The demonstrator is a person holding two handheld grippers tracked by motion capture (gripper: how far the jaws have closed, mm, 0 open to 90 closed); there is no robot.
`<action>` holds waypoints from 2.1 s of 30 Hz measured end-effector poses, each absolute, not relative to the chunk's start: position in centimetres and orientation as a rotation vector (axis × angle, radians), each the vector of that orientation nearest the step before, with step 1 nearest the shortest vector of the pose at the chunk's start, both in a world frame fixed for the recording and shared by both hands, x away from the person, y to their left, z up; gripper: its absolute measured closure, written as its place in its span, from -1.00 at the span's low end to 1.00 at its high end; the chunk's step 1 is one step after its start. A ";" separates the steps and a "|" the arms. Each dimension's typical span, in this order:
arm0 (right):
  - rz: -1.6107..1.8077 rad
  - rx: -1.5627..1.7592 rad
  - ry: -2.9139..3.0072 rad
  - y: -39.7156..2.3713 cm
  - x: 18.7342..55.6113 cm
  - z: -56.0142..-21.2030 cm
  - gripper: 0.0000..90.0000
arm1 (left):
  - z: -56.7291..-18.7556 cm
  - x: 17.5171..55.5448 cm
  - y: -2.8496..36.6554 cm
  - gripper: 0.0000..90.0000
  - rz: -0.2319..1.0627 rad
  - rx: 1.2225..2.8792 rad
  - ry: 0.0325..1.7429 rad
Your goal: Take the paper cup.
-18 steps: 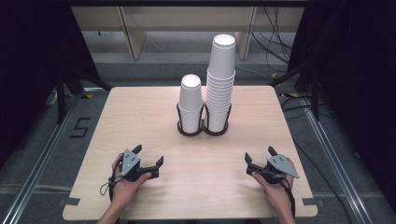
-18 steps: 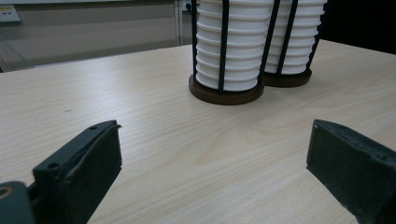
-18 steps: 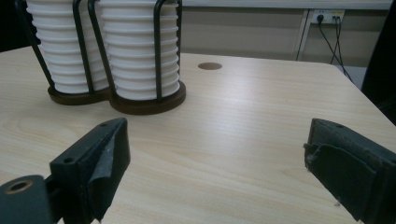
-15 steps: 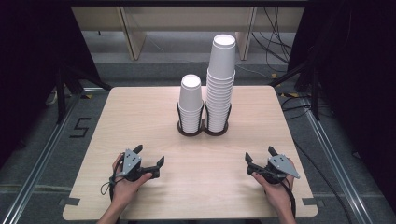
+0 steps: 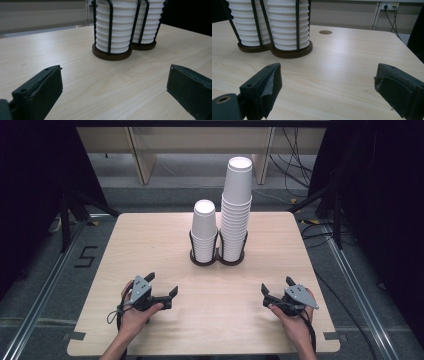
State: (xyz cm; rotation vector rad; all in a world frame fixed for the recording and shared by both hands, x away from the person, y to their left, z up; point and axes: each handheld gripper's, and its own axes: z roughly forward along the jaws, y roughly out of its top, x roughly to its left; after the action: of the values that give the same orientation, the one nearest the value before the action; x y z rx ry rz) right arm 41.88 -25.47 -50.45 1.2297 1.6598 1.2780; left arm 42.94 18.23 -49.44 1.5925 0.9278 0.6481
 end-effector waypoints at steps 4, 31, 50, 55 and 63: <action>1.266 1.229 1.651 -25.5 41.9 -50.5 -0.81 | -48.6 43.1 17.5 -1.00 0.644 1.609 0.867; 1.298 1.126 1.692 -23.3 44.6 -46.6 -0.83 | -36.0 49.5 12.3 -1.00 0.660 1.627 0.598; 1.436 1.008 1.599 -21.8 50.7 -32.7 -0.83 | -30.3 56.2 6.3 -1.00 0.653 1.775 0.552; 1.467 1.011 1.596 -20.9 52.5 -29.6 -0.83 | -30.0 57.4 5.0 -0.98 0.672 1.796 0.549; 1.461 0.979 1.654 -18.5 55.0 -26.6 -0.82 | -30.0 58.7 3.6 -0.97 0.607 1.793 0.589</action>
State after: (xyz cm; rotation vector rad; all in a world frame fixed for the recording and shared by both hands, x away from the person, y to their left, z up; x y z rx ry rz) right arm 54.98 -18.52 -26.59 0.9788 1.6538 1.4613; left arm 58.74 3.61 -29.97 1.7927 0.5890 0.6072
